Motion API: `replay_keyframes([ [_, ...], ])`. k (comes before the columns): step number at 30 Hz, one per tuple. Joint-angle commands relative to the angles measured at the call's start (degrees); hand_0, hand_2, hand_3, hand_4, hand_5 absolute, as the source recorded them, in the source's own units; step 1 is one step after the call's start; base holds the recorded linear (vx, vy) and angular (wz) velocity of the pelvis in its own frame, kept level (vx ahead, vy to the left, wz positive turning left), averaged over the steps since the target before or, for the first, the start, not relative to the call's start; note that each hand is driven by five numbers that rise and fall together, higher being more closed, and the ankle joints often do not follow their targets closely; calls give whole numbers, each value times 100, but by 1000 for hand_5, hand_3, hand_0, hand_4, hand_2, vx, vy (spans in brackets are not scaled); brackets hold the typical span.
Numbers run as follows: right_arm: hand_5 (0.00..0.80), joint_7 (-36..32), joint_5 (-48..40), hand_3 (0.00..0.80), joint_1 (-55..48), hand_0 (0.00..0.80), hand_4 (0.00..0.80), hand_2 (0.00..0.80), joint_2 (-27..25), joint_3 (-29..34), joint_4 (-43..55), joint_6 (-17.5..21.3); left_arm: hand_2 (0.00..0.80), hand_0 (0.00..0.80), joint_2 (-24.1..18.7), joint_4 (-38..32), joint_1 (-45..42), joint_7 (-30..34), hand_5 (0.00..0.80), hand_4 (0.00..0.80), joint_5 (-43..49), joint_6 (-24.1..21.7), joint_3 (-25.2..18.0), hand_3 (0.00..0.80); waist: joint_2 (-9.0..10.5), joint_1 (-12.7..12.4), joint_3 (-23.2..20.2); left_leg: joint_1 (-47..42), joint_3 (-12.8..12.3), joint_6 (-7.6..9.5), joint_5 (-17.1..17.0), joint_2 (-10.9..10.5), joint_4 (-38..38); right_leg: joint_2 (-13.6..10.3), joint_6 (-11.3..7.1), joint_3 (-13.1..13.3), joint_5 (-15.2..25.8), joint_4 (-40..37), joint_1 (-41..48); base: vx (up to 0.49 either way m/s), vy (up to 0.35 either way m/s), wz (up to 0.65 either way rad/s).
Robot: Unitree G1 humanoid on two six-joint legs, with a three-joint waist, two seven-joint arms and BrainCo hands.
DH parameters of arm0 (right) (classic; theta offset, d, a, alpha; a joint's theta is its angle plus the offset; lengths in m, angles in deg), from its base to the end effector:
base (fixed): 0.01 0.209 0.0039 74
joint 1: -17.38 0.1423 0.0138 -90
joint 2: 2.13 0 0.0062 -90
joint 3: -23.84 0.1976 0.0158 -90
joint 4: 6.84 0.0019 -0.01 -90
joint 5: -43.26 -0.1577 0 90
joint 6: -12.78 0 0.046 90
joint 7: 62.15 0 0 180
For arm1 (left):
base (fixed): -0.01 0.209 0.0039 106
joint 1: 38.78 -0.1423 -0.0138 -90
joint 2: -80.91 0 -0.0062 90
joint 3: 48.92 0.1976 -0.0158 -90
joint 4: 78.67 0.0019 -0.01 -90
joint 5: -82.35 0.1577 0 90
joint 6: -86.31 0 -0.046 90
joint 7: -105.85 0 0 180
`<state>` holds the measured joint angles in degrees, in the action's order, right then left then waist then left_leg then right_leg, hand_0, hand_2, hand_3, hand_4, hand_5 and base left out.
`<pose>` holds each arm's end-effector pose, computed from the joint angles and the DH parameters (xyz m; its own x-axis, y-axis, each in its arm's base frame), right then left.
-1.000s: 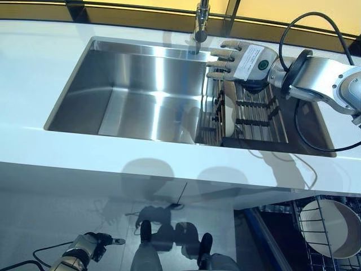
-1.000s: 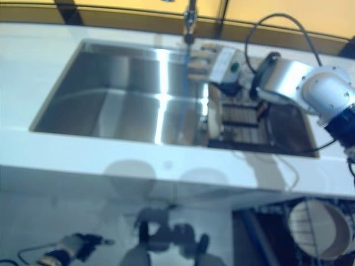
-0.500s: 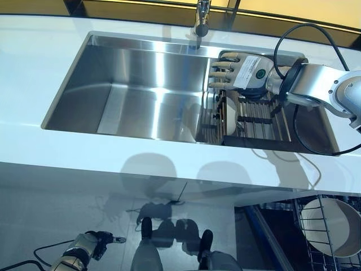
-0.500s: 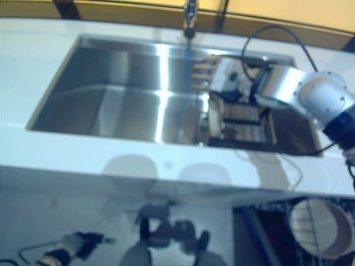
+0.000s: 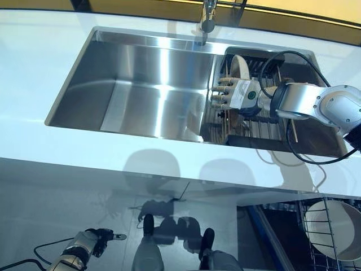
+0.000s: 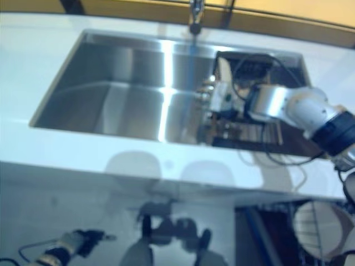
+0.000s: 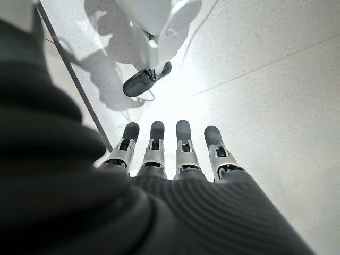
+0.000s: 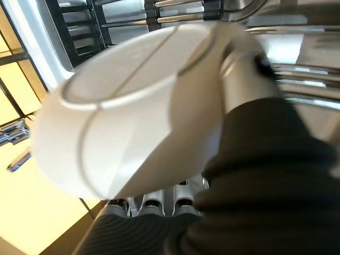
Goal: Take plates into dishwasher
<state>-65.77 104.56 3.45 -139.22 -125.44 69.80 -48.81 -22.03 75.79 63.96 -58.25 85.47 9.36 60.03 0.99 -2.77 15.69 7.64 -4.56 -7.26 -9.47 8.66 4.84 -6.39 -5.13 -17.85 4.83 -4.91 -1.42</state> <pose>0.3293 -0.1848 0.2764 0.7490 0.5973 -0.2868 0.4439 -0.7737 -0.4521 0.1705 0.3046 -0.0882 0.3154 0.1726 -0.9331 0.4130 0.8603 0.2987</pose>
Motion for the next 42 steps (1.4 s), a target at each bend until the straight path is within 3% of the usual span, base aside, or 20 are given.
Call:
replay_keyframes([
  [1,800,164,270,800,225,800,800,800,-54,-69,-228,-133,0,0,-380,113,285,64,0,0,-39,-79,92,0,297,-126,105,-152,-351,-115,222,90,16,-415,-499,120,95,-9,-108,0,0,0],
  [12,800,545,751,800,193,800,800,800,-144,2,-624,-392,0,0,-304,88,138,-43,0,0,-45,-119,84,0,344,-105,-10,-205,-362,-122,232,98,16,-399,-505,142,83,-9,-72,0,0,0],
  [28,800,814,502,800,52,800,800,800,-414,293,-921,-911,0,0,-264,40,-33,16,0,0,-63,-222,61,0,343,2,-227,-375,-430,-130,282,130,16,-384,-520,246,47,-9,27,0,0,0],
  [35,800,994,-445,800,91,800,800,800,-513,468,-1101,-1265,0,0,-226,54,-109,26,0,0,-44,-219,55,0,355,48,-380,-494,-457,-129,339,138,16,-371,-525,289,-4,-9,124,6,-1,0],
  [36,800,1026,-1451,800,94,800,800,800,-586,601,-1163,-1526,0,0,-194,70,-182,23,0,0,-26,-261,37,0,363,76,-467,-578,-473,-127,374,145,16,-362,-525,325,-31,-9,183,37,-6,-1],
  [42,800,879,-3753,800,-24,800,800,800,-722,1126,-1376,-2097,0,0,-42,101,-378,-25,0,0,63,-451,10,0,363,148,-738,-801,-560,-125,497,181,16,-355,-537,407,-103,-9,308,46,-3,-6],
])
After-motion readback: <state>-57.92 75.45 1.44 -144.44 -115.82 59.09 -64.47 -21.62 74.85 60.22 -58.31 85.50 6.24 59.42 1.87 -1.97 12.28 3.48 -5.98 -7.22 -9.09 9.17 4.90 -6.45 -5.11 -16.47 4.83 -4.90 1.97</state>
